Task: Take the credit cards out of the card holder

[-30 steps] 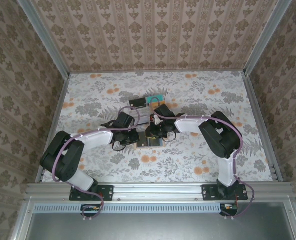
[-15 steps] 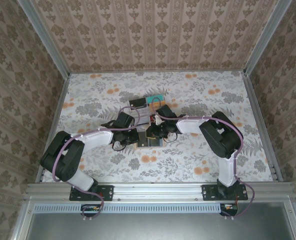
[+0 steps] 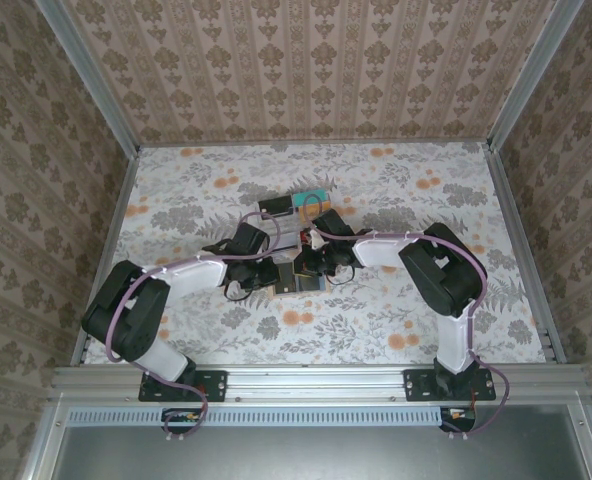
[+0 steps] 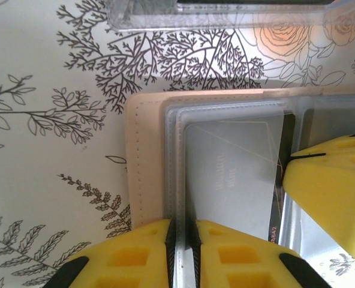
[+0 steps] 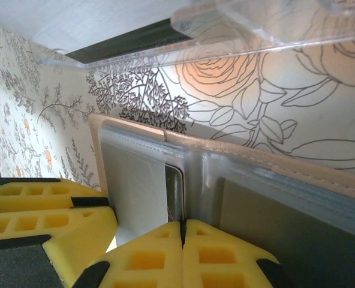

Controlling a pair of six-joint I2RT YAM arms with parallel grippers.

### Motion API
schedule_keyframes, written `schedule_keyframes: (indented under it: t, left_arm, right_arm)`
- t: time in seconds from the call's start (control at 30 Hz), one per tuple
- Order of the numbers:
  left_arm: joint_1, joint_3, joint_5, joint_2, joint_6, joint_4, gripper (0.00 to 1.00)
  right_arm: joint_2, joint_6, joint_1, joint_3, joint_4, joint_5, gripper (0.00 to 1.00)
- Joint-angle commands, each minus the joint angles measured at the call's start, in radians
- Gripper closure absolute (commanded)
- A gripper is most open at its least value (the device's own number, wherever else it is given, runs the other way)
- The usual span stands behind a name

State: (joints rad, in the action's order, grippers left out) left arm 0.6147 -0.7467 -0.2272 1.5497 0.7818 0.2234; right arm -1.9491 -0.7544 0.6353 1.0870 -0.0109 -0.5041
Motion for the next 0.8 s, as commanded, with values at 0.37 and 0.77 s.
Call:
schedule_keyframes:
  t: [0.37, 0.77]
  left_arm:
    - [0.002, -0.047, 0.027, -0.04, -0.077, 0.101, 0.75]
    - [0.002, -0.053, -0.006, 0.008, -0.053, 0.066, 0.81]
  right_arm:
    - [0.084, 0.064, -0.008, -0.01, -0.109, 0.012, 0.94]
    - [0.058, -0.011, 0.03, 0.01, -0.16, -0.016, 0.72]
